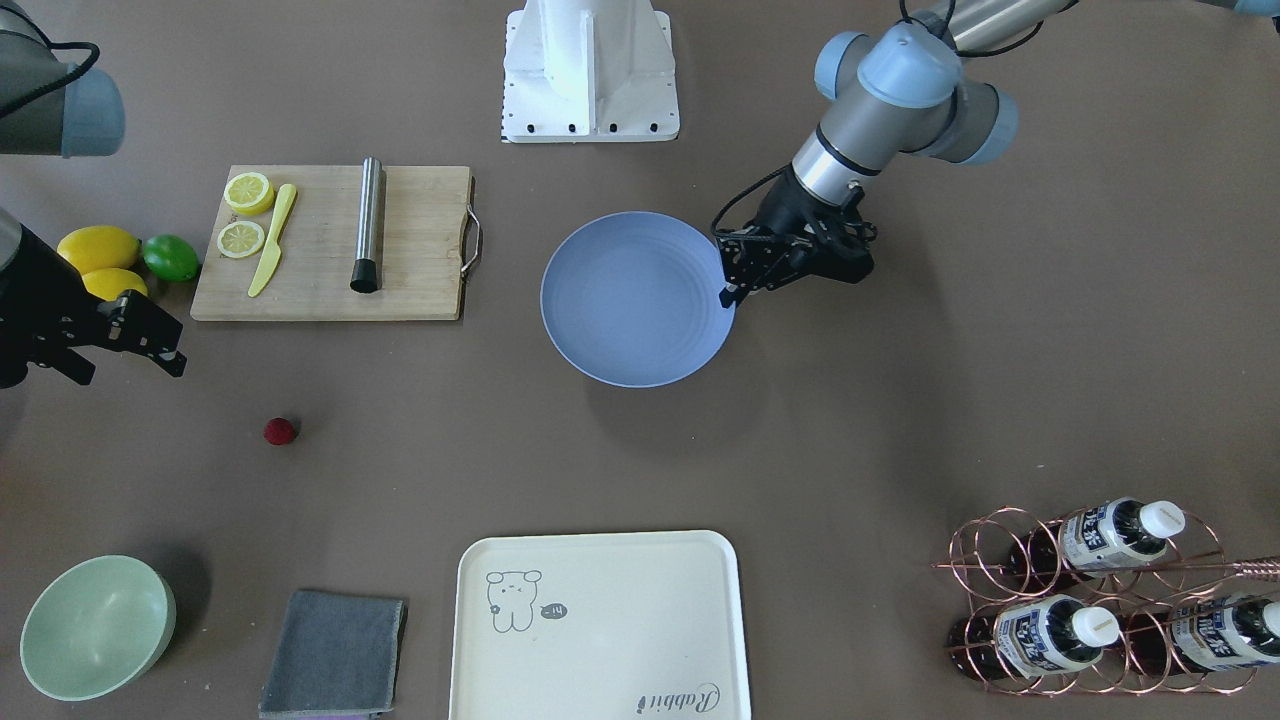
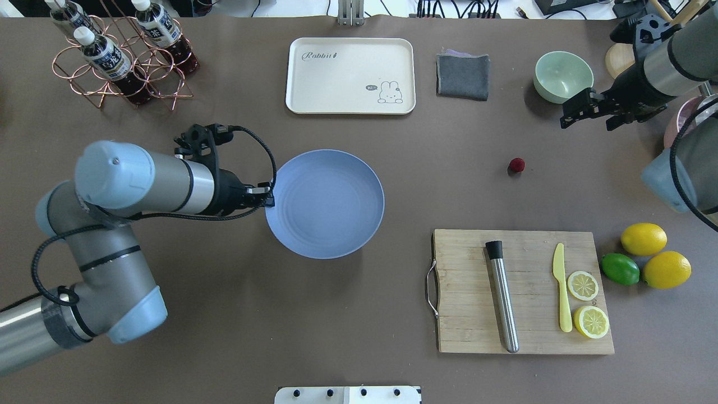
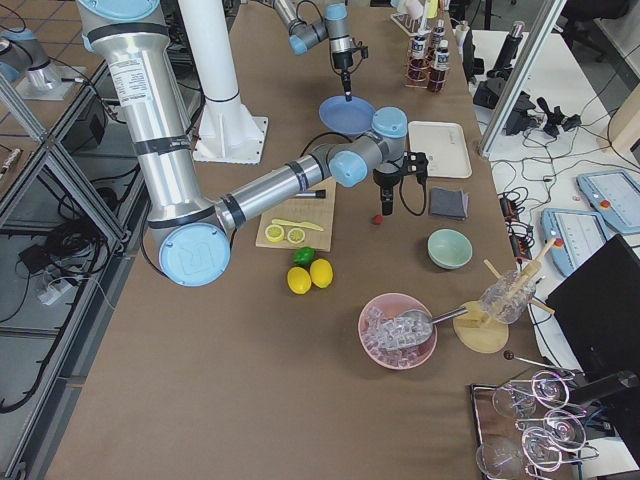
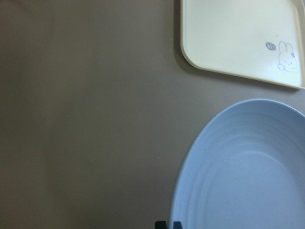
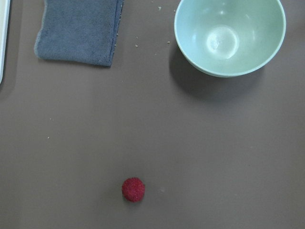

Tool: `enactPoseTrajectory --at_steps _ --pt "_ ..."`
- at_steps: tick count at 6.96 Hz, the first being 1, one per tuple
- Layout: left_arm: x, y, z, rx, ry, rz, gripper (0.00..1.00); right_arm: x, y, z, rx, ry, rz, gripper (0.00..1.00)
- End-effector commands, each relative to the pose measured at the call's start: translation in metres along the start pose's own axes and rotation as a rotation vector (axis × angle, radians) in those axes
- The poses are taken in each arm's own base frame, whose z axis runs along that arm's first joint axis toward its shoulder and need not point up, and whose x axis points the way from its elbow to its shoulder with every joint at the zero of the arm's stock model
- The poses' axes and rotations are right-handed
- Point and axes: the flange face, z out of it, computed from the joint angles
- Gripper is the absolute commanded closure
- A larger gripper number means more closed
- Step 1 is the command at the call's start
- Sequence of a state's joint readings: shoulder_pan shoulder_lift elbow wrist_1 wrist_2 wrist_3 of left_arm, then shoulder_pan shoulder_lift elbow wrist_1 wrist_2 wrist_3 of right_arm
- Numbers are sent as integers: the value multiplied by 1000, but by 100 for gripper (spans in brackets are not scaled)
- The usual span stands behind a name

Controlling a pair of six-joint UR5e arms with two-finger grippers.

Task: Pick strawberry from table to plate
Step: 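Lower the right gripper onto the red strawberry and close it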

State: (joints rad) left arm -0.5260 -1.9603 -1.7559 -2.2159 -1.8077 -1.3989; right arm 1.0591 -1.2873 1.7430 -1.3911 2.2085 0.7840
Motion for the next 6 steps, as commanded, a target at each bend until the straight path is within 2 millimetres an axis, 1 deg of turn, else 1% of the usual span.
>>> enactPoseTrajectory --at_steps 1,2,3,4,5,6 --pt "35 52 44 37 -5 11 100 -23 -26 40 -32 32 6 0" --pt "36 61 51 53 -14 0 100 -23 -25 52 -20 13 10 0" --pt "34 66 56 55 -23 -6 100 -22 -22 74 -14 -2 13 0" --pt "29 65 60 55 -34 -5 100 -28 -17 86 -10 6 5 0" --pt "24 60 62 63 -45 -5 100 -31 -14 90 -11 11 7 0" --pt "21 51 60 75 -50 -8 36 -31 -13 92 -14 12 8 0"
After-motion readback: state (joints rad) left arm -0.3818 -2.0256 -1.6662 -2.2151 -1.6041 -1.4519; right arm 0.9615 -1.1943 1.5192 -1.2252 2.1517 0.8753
